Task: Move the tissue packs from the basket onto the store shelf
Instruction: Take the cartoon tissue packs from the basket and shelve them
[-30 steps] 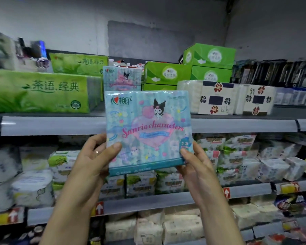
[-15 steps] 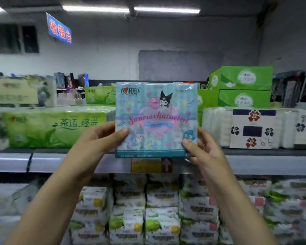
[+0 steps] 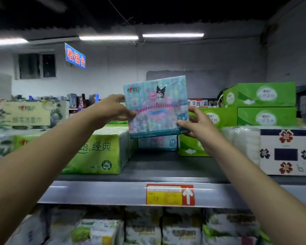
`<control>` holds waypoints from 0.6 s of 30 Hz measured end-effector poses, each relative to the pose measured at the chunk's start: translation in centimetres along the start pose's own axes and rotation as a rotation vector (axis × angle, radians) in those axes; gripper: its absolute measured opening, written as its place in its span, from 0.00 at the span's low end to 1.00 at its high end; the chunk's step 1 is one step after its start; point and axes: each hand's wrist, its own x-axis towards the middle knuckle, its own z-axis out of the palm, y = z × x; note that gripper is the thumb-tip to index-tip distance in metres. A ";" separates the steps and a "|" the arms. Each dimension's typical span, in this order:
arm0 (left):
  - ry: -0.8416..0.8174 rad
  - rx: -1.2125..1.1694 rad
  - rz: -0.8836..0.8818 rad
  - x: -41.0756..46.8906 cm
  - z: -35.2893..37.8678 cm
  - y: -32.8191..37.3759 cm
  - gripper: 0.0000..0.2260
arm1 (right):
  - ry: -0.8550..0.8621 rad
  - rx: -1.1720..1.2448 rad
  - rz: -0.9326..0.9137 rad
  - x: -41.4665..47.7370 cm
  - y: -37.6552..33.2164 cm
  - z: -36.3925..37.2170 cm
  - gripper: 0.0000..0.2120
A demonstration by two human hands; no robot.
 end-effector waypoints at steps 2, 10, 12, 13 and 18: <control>-0.013 -0.037 -0.019 1.4 -0.5 -0.7 0.15 | -0.004 -0.071 0.012 1.3 0.5 0.6 0.19; -0.054 0.111 -0.083 5.0 -1.6 -1.8 0.10 | -0.005 -0.368 0.078 4.7 2.2 1.6 0.22; -0.054 0.164 -0.098 5.7 -1.4 -2.0 0.08 | -0.015 -0.403 0.103 5.5 2.4 1.8 0.21; -0.054 0.178 -0.101 6.2 -1.3 -2.1 0.09 | -0.027 -0.397 0.127 5.9 2.6 1.9 0.20; -0.052 0.357 -0.105 8.1 -0.4 -2.3 0.10 | -0.089 -0.447 0.219 7.8 3.0 1.7 0.18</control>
